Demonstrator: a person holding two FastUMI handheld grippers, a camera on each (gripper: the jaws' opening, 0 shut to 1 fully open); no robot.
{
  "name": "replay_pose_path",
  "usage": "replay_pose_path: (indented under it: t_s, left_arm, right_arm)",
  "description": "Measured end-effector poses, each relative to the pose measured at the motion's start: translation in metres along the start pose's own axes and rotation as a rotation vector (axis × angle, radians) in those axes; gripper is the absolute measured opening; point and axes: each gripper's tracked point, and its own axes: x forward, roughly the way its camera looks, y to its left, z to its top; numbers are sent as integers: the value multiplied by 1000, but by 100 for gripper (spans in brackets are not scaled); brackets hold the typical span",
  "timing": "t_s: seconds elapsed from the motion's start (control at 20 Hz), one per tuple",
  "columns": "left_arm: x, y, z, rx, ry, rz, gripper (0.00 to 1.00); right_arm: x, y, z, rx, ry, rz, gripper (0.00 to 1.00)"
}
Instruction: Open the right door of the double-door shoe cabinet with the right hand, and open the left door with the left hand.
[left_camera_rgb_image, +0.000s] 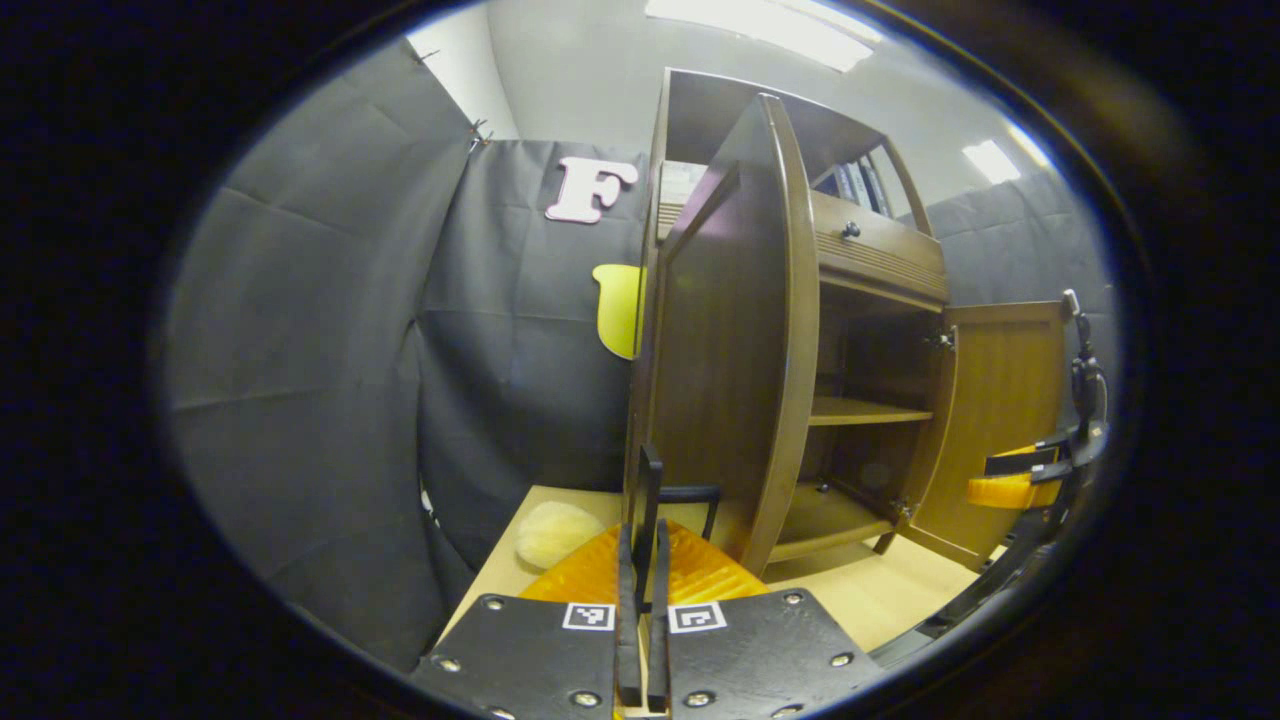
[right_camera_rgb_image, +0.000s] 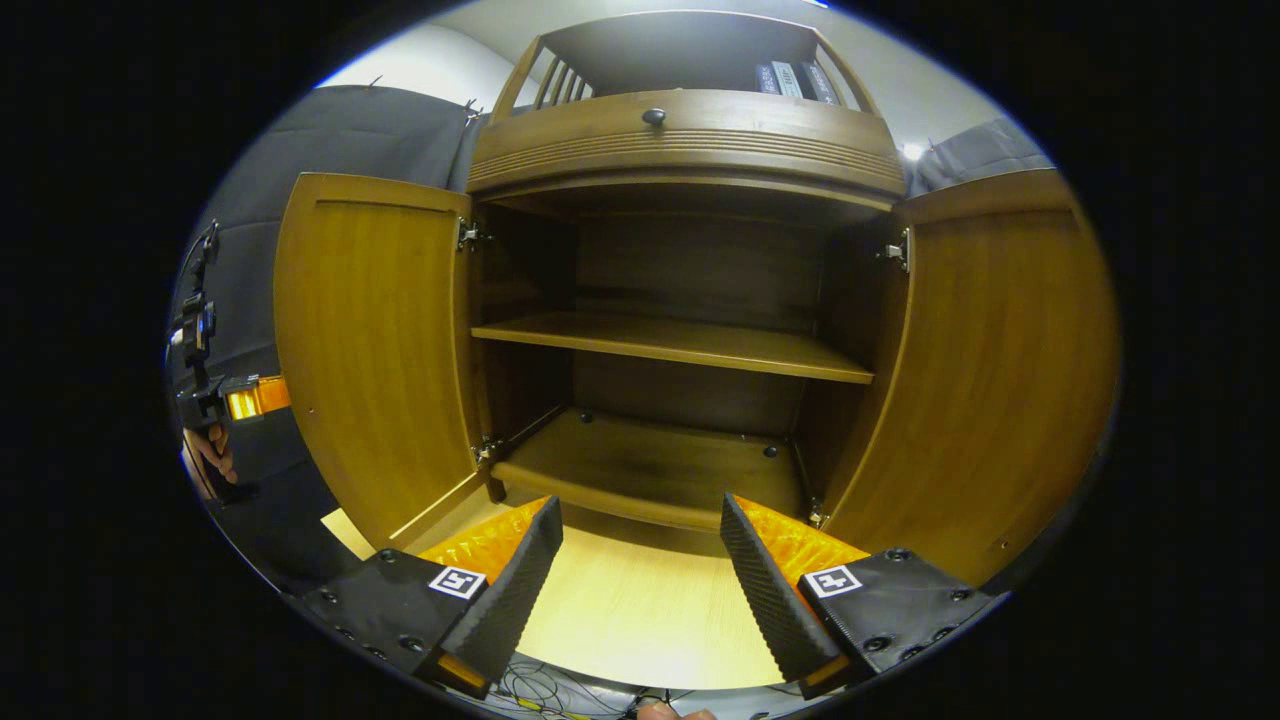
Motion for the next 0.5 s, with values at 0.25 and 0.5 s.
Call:
replay_pose_path:
  t_s: [0.25,0.5]
  left_arm:
    - [-6,33,7,-18,-33,-6,5]
    - [-5,30,-2,22,-4,-42,5]
  right_arm:
    - [-3,-20,4,4,4,-60,96]
    - [-9,-39,11,5,-15,-101,100]
